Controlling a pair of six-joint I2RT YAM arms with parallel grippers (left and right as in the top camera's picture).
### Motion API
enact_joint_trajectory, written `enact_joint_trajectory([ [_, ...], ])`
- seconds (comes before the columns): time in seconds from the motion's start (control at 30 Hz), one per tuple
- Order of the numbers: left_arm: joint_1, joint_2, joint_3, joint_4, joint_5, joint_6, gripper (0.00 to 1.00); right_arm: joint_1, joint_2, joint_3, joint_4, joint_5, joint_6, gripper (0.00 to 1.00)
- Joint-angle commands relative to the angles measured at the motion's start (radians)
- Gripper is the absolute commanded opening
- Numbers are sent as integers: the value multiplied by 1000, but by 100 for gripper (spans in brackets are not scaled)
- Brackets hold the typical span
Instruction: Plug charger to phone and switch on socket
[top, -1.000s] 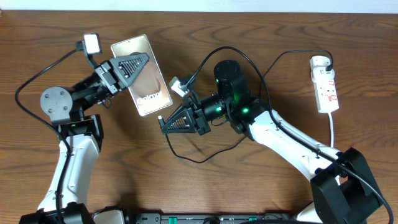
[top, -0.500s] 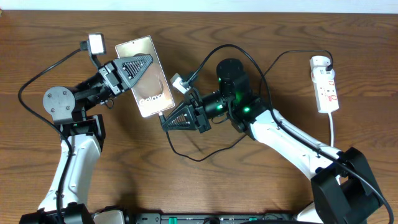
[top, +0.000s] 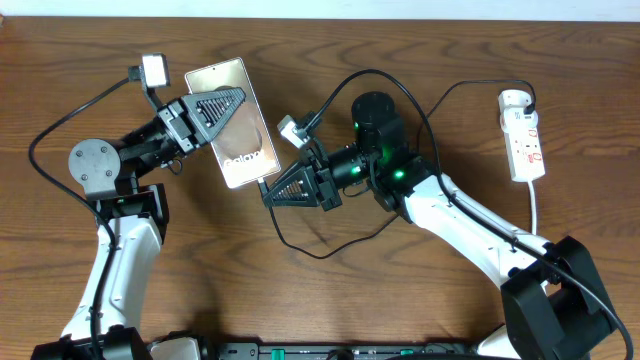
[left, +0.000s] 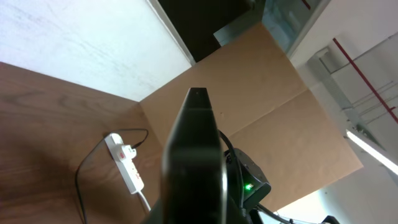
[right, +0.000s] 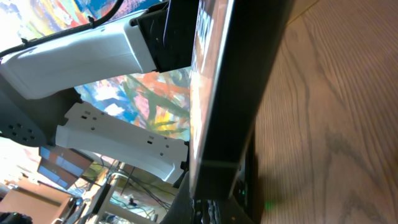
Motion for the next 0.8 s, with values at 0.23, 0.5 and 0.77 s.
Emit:
enact_joint_trajectory([
  [0.23,-3,-19,3,15,10,29,7,6,-2,7,17,5,9,1],
  [0.5,-3,-19,3,15,-16,-2,7,6,-2,7,17,6,8,1],
  [0.77,-3,-19,3,10,-21,-24,7,6,-2,7,18,13,8,1],
])
